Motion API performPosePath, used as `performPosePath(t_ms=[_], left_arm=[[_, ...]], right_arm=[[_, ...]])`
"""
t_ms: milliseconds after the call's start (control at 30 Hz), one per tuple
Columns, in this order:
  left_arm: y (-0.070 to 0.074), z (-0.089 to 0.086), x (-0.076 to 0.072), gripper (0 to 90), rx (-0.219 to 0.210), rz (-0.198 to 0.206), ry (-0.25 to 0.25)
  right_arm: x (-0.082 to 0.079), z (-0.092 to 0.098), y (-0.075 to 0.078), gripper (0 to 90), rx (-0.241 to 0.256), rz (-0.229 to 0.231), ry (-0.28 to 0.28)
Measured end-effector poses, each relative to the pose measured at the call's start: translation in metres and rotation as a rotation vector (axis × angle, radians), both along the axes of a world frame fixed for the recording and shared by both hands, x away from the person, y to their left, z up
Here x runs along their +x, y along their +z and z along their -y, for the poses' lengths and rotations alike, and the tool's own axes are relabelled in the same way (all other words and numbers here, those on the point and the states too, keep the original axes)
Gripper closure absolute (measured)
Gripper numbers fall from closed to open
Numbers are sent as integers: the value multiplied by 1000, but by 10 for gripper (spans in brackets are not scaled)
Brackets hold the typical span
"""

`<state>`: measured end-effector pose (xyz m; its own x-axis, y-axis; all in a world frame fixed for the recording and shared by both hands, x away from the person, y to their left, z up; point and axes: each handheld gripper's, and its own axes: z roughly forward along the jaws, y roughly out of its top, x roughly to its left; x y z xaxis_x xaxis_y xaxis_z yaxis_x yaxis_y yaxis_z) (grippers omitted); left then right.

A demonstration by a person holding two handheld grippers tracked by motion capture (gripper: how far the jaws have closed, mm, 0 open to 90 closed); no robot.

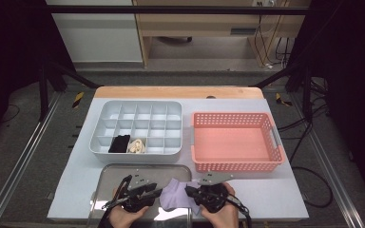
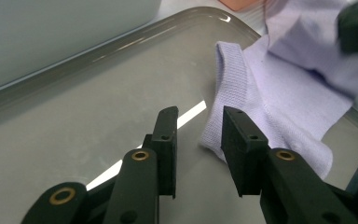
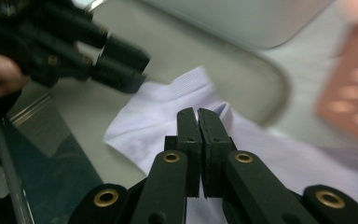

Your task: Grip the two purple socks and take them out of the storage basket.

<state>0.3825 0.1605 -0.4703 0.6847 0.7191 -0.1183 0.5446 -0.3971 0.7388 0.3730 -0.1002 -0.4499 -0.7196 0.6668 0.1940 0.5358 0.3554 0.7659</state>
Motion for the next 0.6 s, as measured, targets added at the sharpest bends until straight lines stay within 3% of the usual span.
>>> performPosePath(t_ms=[133, 233, 267, 367, 433, 500, 600], left_arm=[[3, -4, 0, 651, -10, 9, 13], [4, -6, 0, 638, -17, 12, 21], [6, -8, 0, 633, -24, 17, 27], [7, -9, 0, 627, -35, 15, 32], [9, -10, -1, 625, -53, 9, 33], [12, -10, -2, 624, -75, 1, 28], [19, -4, -6, 613, -84, 13, 6]], right_arm=[[0, -16, -10, 815, 45, -33, 62], [1, -18, -9, 778, 69, -7, 83], [2, -10, 1, 752, 83, 48, 72], [4, 6, 11, 754, 107, 92, 35], [5, 22, 17, 760, 79, 128, -15], [7, 42, 19, 761, 38, 151, -80], [12, 73, 13, 757, 17, 139, -169]])
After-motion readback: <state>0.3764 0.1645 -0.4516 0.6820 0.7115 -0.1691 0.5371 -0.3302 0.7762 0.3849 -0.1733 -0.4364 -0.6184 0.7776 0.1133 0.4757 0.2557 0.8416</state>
